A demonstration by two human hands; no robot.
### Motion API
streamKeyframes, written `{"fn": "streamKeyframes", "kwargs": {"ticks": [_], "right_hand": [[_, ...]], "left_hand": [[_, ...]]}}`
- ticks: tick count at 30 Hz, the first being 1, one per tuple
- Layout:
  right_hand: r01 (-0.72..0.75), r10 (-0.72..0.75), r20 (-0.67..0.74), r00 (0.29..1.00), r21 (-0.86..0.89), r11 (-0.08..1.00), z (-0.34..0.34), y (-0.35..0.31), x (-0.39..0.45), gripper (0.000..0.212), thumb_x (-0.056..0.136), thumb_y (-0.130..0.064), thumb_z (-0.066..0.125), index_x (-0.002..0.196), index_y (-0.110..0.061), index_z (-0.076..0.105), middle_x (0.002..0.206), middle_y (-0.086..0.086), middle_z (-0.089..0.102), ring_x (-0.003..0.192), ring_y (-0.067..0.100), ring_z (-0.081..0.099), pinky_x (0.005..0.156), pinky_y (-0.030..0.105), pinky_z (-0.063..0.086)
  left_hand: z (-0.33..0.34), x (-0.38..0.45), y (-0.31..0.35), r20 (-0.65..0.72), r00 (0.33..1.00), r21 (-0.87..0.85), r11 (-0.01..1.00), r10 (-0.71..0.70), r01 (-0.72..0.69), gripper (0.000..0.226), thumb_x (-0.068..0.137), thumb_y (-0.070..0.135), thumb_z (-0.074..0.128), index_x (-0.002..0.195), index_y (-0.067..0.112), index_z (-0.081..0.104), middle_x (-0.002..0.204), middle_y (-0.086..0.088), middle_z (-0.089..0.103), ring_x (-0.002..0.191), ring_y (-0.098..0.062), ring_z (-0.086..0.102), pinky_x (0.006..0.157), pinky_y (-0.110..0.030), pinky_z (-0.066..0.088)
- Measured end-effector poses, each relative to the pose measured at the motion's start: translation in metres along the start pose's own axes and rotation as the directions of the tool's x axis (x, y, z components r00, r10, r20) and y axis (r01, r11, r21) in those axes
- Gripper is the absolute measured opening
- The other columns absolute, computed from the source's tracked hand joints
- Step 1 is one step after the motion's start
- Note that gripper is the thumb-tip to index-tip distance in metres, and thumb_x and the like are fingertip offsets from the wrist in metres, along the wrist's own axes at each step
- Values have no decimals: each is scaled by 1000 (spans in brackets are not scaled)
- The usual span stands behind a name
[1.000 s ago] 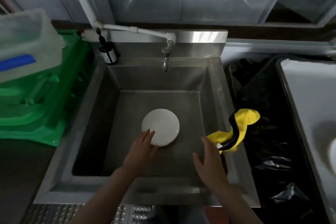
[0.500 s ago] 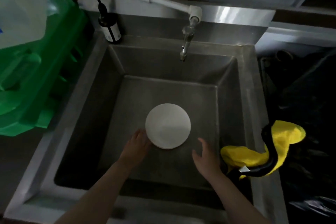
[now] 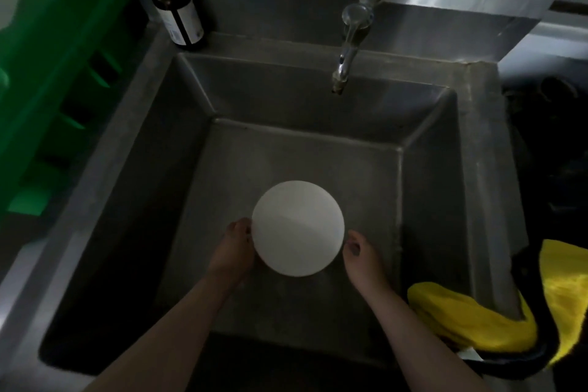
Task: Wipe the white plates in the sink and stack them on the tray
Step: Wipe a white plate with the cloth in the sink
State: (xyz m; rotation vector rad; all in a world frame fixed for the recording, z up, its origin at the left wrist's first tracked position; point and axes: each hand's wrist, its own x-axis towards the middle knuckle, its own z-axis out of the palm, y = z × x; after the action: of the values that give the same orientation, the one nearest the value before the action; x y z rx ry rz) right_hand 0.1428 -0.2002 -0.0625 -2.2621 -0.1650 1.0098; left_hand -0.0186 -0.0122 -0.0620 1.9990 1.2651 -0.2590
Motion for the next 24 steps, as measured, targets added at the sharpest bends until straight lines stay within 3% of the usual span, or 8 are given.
{"fn": "streamKeyframes", "kwargs": {"ticks": [3,6,9,13,17,20,24], "right_hand": [[22,-22,-2,1000,-14,1000,2,-4,11,37,102,-21,48,139,-21,50,112,-5,59,93,7,52,80,27,43],[25,-25,-8,1000,-25,999,4,-7,19,30,102,-21,48,131,-19,56,111,-1,60,91,9,51,77,26,41],[19,-20,-42,999,-22,1000,4,-9,26,25,102,-22,48,123,-16,59,102,-1,59,84,9,50,70,25,40],[-9,9,-70,998,-9,1000,6,-9,32,21,101,-22,50,115,-12,62,94,-2,56,83,13,52,69,27,39],[-50,50,-89,995,-3,999,9,-7,32,9,101,-25,51,100,-18,57,87,-3,55,71,5,47,55,19,34],[-68,67,-100,993,-13,998,11,-2,30,13,101,-26,50,90,-20,55,81,-3,56,69,3,48,54,20,34],[-78,79,-87,993,23,997,13,5,21,13,101,-27,50,96,-20,59,85,-2,60,75,9,55,60,25,39]], "left_hand": [[0,13,1,-80,997,5,1000,-3,4,16,98,16,53,111,12,62,111,-13,66,99,-33,63,76,-33,43],[1,21,-1,-91,996,17,1000,-6,7,16,99,17,53,110,9,62,105,-15,68,97,-33,63,70,-30,37],[1,28,-2,-87,995,2,999,-42,42,17,101,23,54,108,9,61,102,-14,67,95,-31,63,72,-31,41],[5,36,-7,-88,987,-112,986,-132,121,24,100,28,56,99,6,65,98,-16,69,93,-32,65,71,-31,41],[11,39,-8,-23,980,-146,970,-200,194,29,101,36,54,98,8,63,92,-11,68,89,-29,64,73,-31,42],[13,37,-11,4,981,-113,975,-192,191,29,102,35,51,95,8,60,93,-11,64,92,-29,63,75,-32,42],[16,30,-16,47,980,-98,975,-195,199,32,104,35,46,97,6,58,97,-14,63,94,-30,61,78,-34,43]]}}
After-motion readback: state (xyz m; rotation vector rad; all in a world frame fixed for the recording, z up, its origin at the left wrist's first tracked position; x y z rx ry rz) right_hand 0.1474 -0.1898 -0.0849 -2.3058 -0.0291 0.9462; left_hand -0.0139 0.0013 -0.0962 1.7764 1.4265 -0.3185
